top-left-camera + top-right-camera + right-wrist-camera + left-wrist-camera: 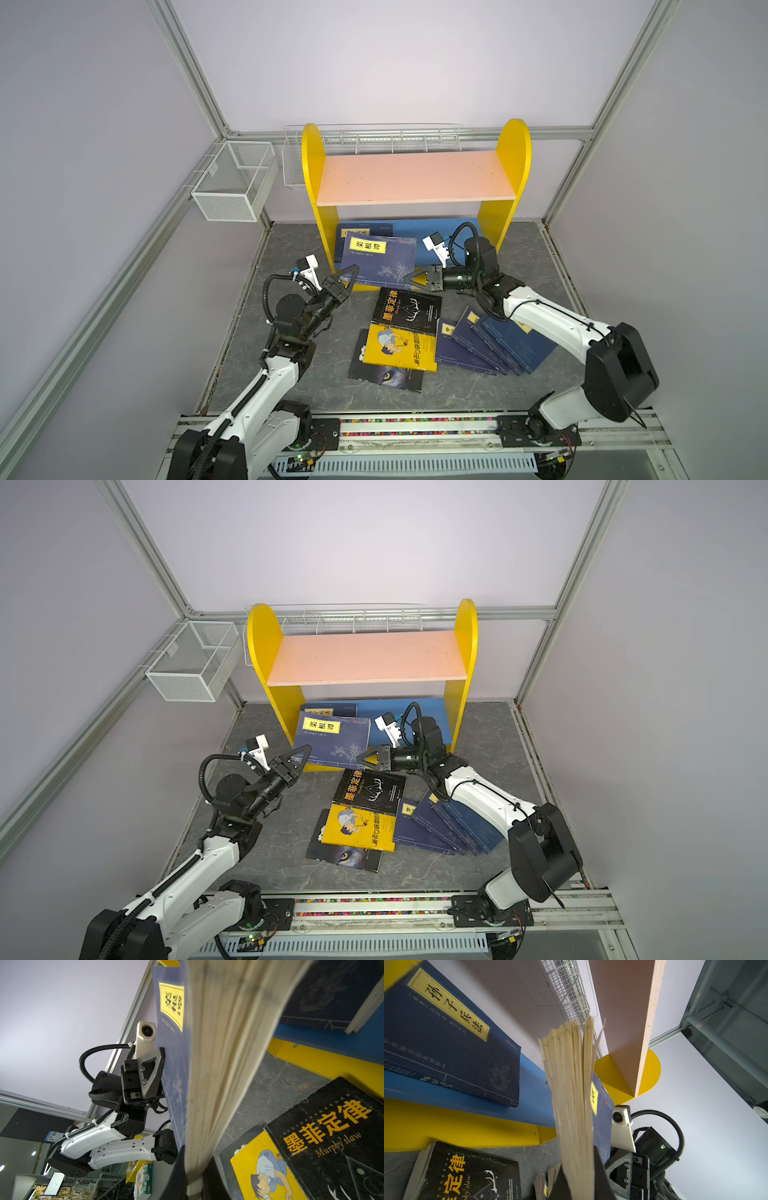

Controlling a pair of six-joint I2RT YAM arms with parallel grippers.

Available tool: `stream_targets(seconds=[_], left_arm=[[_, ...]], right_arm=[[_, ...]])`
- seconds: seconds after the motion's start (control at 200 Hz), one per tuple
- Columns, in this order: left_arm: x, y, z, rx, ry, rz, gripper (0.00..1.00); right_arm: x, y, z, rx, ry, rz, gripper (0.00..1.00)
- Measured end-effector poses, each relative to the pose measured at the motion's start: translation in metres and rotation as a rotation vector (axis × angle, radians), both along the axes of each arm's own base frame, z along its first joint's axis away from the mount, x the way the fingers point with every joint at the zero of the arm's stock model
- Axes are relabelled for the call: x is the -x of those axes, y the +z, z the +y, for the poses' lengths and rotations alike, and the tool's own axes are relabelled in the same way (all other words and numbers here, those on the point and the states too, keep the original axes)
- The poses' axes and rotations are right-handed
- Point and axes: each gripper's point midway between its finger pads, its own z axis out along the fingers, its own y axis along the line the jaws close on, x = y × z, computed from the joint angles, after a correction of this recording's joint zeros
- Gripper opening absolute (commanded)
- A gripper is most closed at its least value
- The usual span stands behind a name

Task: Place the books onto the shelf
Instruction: 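Push the held book onto the blue shelf while the left gripper draws back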

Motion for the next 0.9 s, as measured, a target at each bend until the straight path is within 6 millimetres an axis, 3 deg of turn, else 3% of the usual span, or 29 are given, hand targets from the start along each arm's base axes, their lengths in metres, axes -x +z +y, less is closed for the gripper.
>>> stream_targets(seconds=[0.115, 0.2, 0.305, 0.43, 0.625, 0.75, 0.9], left_arm=[[-0.004, -0.012, 0.003, -0.030, 0.031, 0.039, 0.66], [-0.007, -0.025, 0.010, -0.052, 0.079, 0.092, 0.79], [-0.009, -0.039, 0.029, -0.086, 0.196, 0.164, 0.80], [-0.001, -0.060, 0.067, -0.117, 0.397, 0.286, 0.78], [0.031, -0.115, 0.122, -0.210, 0.662, 0.537, 0.80], [0.045, -0.147, 0.136, -0.303, 0.723, 0.664, 0.80], [0.049, -0.162, 0.139, -0.359, 0.730, 0.734, 0.80]], right_arm=[[-0.004, -0.001, -0.001, 0.012, -0.030, -0.002, 0.07], [-0.015, -0.002, -0.003, 0.024, -0.072, -0.005, 0.07], [-0.036, 0.005, 0.002, 0.023, -0.104, -0.030, 0.07], [-0.060, 0.011, 0.014, 0.037, -0.116, -0.065, 0.07], [-0.085, -0.007, 0.027, 0.109, -0.109, -0.043, 0.07], [-0.094, -0.023, 0.033, 0.149, -0.093, -0.018, 0.08], [-0.102, -0.030, 0.040, 0.166, -0.079, -0.018, 0.08]])
